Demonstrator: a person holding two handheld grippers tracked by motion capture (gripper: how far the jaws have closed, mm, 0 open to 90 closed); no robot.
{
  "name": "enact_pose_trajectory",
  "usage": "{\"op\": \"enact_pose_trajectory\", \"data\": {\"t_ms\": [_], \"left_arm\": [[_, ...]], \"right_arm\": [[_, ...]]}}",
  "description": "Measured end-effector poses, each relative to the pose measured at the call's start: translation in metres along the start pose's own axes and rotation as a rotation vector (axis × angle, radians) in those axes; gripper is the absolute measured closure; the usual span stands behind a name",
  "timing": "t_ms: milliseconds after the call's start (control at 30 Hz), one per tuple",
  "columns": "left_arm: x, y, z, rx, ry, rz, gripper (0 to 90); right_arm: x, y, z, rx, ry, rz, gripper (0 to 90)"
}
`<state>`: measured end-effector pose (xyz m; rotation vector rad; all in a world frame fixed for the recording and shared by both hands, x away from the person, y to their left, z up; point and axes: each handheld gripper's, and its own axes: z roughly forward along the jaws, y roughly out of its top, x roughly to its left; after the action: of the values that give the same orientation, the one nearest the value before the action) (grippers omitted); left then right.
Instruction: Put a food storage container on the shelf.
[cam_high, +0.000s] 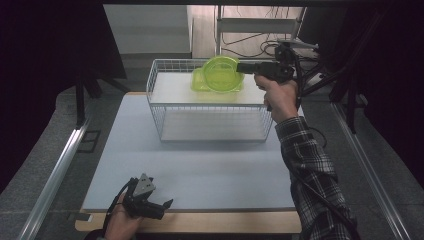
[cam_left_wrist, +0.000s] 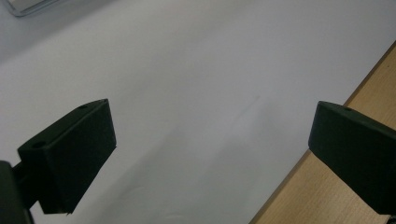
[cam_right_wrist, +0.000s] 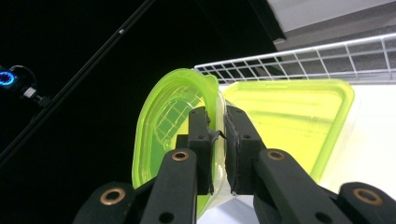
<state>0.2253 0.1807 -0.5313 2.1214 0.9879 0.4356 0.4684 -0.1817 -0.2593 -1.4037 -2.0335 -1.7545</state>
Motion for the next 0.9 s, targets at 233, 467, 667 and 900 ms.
{"op": "enact_pose_trajectory", "data": {"t_ms": [233,467,667,900], "left_arm": [[0.000,0.000,0.000,-0.001,0.002,0.004,0.6],[0.001,0.000,-0.001,-0.003,0.002,0.002,0.6],[0.001,-0.001,-0.001,-0.002,0.002,0.004,0.7],[0.001,-0.001,-0.001,0.000,0.002,0.004,0.7]], "right_arm": [[0.000,0.008,0.014,-0.015,-0.034,0.002,81.6],[-0.005,0.013,0.029,-0.020,-0.069,0.013,81.5],[-0.009,0.012,0.034,-0.032,-0.089,0.033,81.2],[-0.007,0.013,0.036,-0.041,-0.149,-0.004,79.6]]}}
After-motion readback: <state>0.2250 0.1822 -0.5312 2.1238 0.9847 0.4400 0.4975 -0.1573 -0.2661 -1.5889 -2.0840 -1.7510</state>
